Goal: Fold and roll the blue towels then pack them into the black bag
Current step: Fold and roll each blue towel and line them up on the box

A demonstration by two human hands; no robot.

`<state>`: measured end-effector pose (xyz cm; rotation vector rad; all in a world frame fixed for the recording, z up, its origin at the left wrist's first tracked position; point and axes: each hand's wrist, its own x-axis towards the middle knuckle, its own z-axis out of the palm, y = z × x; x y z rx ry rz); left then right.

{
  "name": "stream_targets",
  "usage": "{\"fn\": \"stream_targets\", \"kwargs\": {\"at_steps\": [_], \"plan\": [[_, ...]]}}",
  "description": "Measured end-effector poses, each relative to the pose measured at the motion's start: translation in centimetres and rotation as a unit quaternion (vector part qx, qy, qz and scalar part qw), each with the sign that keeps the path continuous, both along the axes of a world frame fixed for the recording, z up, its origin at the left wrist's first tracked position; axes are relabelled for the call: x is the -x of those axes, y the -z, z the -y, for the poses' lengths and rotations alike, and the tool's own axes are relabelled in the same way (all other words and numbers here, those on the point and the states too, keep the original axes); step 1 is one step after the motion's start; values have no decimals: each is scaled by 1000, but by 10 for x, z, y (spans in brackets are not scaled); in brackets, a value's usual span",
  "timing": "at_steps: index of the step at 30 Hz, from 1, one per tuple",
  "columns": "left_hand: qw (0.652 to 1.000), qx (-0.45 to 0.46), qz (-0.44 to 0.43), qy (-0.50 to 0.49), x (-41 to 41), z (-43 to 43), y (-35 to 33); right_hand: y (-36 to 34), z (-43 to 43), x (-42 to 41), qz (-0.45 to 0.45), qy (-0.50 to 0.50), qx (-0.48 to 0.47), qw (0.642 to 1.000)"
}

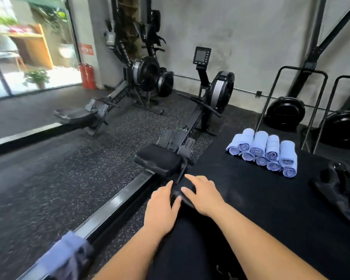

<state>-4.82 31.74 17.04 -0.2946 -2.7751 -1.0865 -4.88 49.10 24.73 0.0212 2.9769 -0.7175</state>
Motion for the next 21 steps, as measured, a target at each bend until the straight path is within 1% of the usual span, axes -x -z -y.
{"fn": "stream_targets", "kwargs": {"at_steps": [3, 10, 17, 21], "plan": [[999, 7, 17, -34, -8, 39, 13, 7, 35, 2, 8, -40, -3, 999], [991, 48, 75, -96, -36, 122, 58, 39, 110, 8, 35, -135, -44, 989], [971, 41, 163, -168, -62, 190, 107, 82, 177, 9, 96, -193, -32, 976], [956, 54, 216, -189, -80, 213, 132, 113, 199, 4, 145, -218, -43, 964]]}}
